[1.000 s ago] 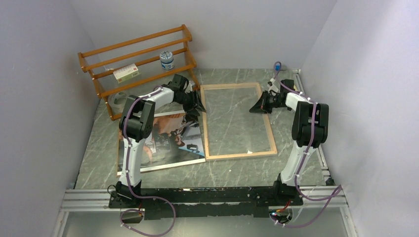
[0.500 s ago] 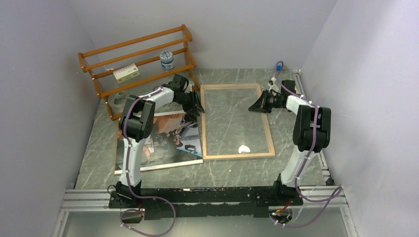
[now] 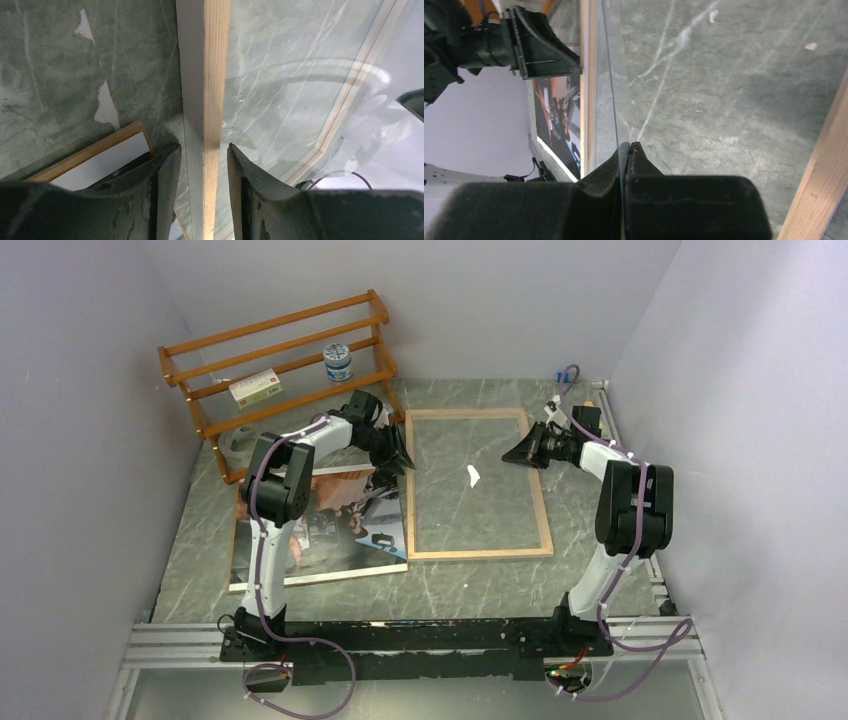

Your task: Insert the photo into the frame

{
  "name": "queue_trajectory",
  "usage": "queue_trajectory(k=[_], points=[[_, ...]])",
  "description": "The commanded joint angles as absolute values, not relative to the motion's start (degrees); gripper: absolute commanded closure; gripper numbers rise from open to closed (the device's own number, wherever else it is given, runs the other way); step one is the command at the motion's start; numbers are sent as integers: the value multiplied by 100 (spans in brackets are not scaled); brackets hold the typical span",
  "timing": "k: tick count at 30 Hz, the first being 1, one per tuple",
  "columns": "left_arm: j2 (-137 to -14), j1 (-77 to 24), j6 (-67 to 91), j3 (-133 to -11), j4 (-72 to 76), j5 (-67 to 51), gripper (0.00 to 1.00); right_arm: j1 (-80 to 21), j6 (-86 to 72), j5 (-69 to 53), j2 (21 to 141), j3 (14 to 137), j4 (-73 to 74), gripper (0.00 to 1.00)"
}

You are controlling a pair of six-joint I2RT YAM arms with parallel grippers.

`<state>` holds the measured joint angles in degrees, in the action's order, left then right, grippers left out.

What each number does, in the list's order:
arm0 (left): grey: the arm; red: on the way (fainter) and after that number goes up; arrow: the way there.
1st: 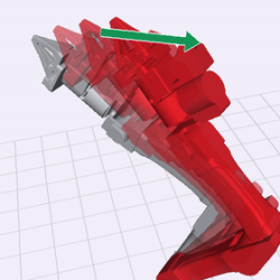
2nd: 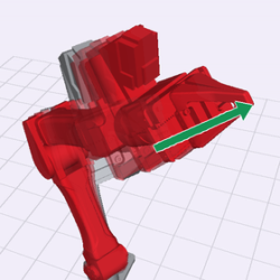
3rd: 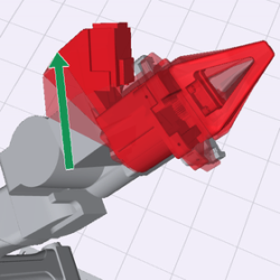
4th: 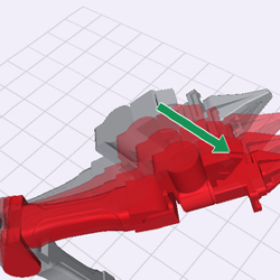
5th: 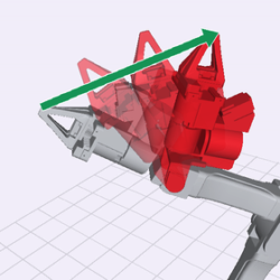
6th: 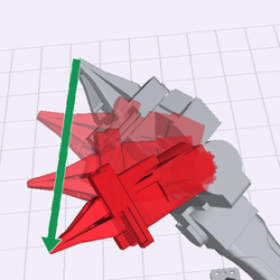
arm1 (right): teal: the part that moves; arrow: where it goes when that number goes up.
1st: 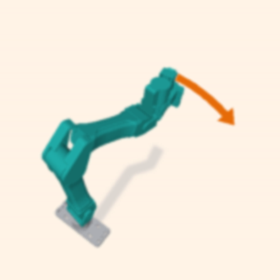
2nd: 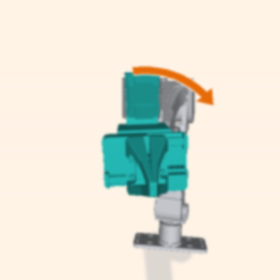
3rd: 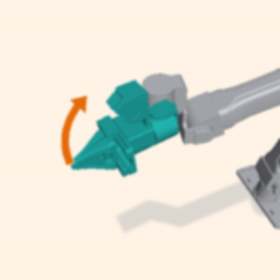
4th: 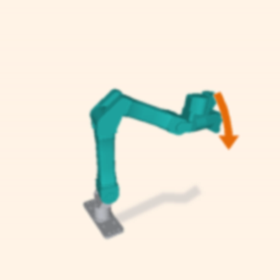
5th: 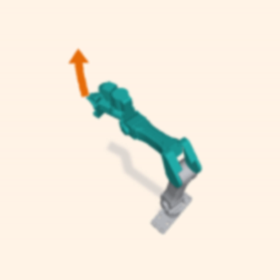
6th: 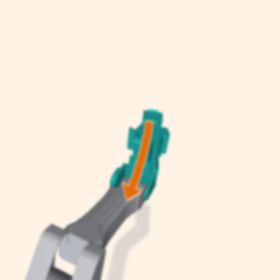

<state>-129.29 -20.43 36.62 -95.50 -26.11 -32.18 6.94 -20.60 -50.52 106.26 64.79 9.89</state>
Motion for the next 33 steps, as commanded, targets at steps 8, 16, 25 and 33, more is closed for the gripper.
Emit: queue_trajectory(k=[8, 16, 25, 33], points=[[-13131, -2065, 3529, -9647, -2743, -2989, 54, 668, -2307, -5398, 10283, 6406, 241, 100], [-13121, -2065, 3507, -9601, -2755, -2964, 54, 668, -2494, -4948, 10626, 6631, 681, 98], [-13113, -2065, 3497, -9580, -2760, -2936, 54, 659, -2567, -4820, 10766, 6745, 906, 85], [-13096, -2065, 3524, -9674, -2821, -2940, 49, 650, -2417, -4366, 10530, 6881, 1352, 37]])
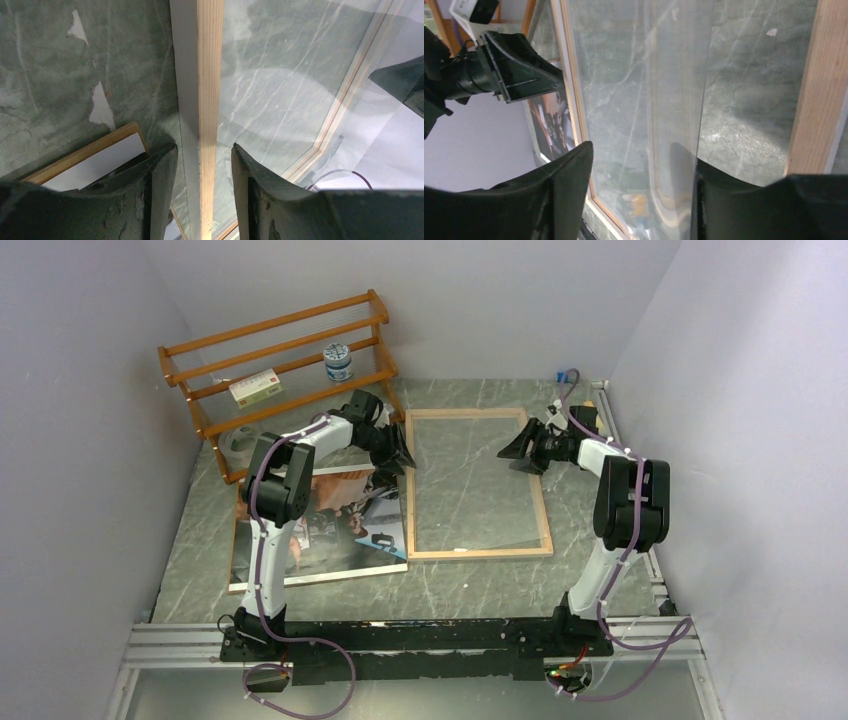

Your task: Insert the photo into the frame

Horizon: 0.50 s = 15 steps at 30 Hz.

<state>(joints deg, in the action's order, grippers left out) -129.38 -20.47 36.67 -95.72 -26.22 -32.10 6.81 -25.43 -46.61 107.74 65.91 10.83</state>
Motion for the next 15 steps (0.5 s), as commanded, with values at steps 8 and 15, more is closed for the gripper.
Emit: queue_trajectory(k=[8, 15], points=[[-13113, -2065, 3547, -9711, -2872, -2872, 47, 650, -2218, -3646, 10461, 7133, 2073, 13], [-13095, -2065, 3582, -9748, -2928, -2871, 40, 650, -2093, -1870, 9976, 7220, 2662, 12]])
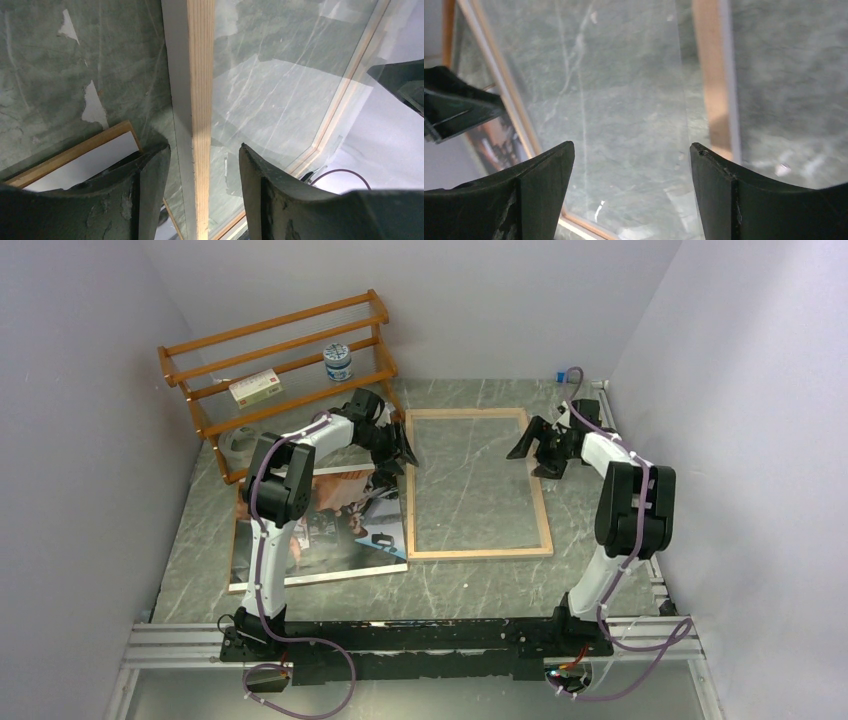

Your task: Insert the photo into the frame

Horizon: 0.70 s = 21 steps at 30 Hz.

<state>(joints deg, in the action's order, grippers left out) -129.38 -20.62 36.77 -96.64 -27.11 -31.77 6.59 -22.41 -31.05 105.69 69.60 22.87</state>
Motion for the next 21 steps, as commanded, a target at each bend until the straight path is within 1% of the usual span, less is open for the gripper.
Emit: queue_trajectory(k=[1, 4, 9, 13, 17, 19, 21], points=[[-13088, -2065, 3592, -9743, -2915, -2888, 39, 650, -2118, -1625, 9900, 7193, 2695, 12], [-13059, -2065, 3605, -9731, -2876, -2971, 35, 650, -2140, -1214, 9646, 7056, 2675, 13], [-12927, -2065, 3500, -9897, -3043, -2951, 29, 603, -2158, -1245, 9427, 6994, 2686, 17], [-12726, -2033, 3270, -10070, -3308, -2676, 27, 563, -2249, -1341, 9285, 6852, 2496, 20], [-12668, -2022, 3263, -9984, -3252, -2732, 26, 530, -2357, -1669, 9628, 6905, 2411, 34], [-12702, -2022, 3282, -9908, -3243, -2767, 26, 439, -2438, -1707, 9820, 6964, 2283, 40], [-12744, -2026, 3276, -9859, -3228, -2820, 27, 326, -2477, -1564, 10022, 7094, 2187, 42]])
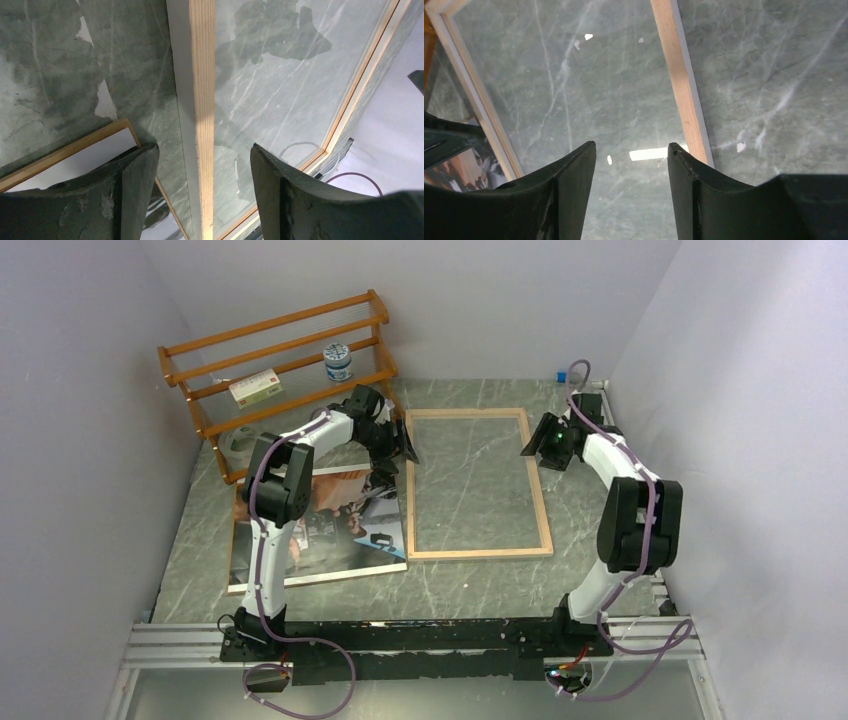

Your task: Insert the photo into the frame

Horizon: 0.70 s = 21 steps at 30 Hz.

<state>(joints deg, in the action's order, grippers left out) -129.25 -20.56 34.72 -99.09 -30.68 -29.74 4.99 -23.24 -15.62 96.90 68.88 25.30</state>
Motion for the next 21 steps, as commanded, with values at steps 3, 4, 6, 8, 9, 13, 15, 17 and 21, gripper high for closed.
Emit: queue_trajectory(k=[3, 4, 6, 8, 9, 13, 15, 17, 21], points=[[-12813, -2028, 3246, -9856, -3239, -2884, 26, 222, -2502, -1336, 10362, 7373, 2131, 43], [-12833, -2022, 3237, -9865, -3243, -2902, 26, 204, -2503, -1279, 10476, 7446, 2115, 43], [-12882, -2019, 3209, -9891, -3258, -2934, 26, 179, -2515, -1139, 10666, 7572, 2056, 43], [-12945, -2022, 3197, -9917, -3268, -2988, 26, 160, -2497, -986, 10853, 7723, 2056, 42], [-12966, -2022, 3197, -9922, -3265, -3021, 26, 154, -2485, -971, 10956, 7794, 2057, 41], [-13005, -2023, 3177, -9916, -3246, -3112, 25, 118, -2443, -850, 11309, 7993, 2035, 40], [-13008, -2026, 3165, -9914, -3246, -3135, 25, 114, -2439, -942, 11428, 8082, 2038, 40], [-12999, -2022, 3154, -9906, -3244, -3151, 25, 110, -2423, -1172, 11489, 8128, 1973, 40], [-13028, -2022, 3145, -9929, -3254, -3168, 25, 105, -2404, -1375, 11637, 8302, 1944, 40]])
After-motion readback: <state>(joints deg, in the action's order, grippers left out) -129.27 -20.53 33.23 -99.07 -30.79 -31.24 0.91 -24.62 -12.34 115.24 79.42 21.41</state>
